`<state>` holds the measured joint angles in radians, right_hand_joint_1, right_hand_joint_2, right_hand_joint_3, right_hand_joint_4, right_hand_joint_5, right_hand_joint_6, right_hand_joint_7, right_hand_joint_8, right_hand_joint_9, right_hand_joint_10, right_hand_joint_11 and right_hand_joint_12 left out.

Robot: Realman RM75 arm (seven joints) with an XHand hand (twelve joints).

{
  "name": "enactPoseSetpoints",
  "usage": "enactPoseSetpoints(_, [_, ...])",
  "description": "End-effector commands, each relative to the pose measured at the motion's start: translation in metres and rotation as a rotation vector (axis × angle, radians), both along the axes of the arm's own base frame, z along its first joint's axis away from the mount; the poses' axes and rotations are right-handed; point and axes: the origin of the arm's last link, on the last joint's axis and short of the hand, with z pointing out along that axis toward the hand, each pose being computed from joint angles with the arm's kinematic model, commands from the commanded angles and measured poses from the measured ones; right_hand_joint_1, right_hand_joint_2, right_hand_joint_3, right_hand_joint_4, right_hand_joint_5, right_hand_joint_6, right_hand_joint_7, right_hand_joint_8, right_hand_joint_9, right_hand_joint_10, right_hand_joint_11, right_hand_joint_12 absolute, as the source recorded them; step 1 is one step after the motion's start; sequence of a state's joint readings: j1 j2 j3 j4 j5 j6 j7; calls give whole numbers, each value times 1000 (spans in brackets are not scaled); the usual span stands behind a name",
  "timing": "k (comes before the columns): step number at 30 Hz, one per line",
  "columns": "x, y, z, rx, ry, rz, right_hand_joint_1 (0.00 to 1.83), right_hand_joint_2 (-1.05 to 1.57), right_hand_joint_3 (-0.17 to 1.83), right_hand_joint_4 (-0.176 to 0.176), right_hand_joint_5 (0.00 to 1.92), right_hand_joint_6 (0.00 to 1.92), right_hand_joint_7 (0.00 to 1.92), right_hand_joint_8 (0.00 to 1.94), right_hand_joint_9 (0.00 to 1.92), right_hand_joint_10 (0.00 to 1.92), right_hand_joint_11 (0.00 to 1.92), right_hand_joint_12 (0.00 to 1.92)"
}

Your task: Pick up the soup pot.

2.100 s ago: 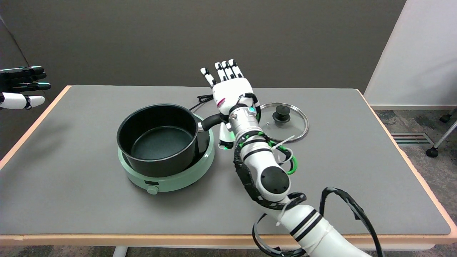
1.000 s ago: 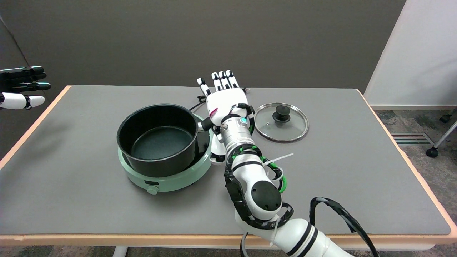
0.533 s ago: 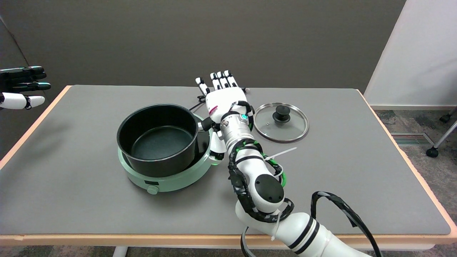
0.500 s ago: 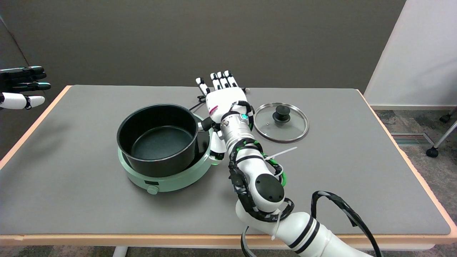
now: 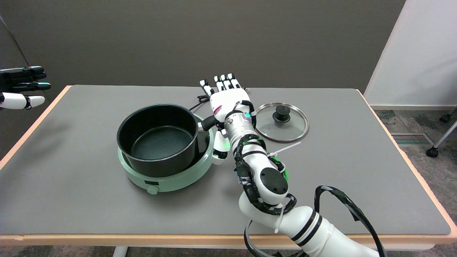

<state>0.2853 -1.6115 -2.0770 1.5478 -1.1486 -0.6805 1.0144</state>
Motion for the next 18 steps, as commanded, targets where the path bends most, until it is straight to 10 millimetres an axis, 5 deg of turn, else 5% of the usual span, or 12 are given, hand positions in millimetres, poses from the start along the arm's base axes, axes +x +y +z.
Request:
enactPoseSetpoints(1, [-4,-5,7,-3,-4,-32,1134,-806,1128,176,3,3,3,3,3,3,3,3])
enactPoseSetpoints(10, [-3,-6,6,5,-7,-29,1138,-799,1000,176,15,15,15,15,15,15,15,15])
enactPoseSetpoints(13, [-5,-7,5,11,-4,-42,1149,-923,1538,176,43,43,43,43,43,43,43,43])
enactPoseSetpoints(18, [-4,-8,4,21,6,-45,1151,-915,1709,176,103,103,103,103,103,103,103,103])
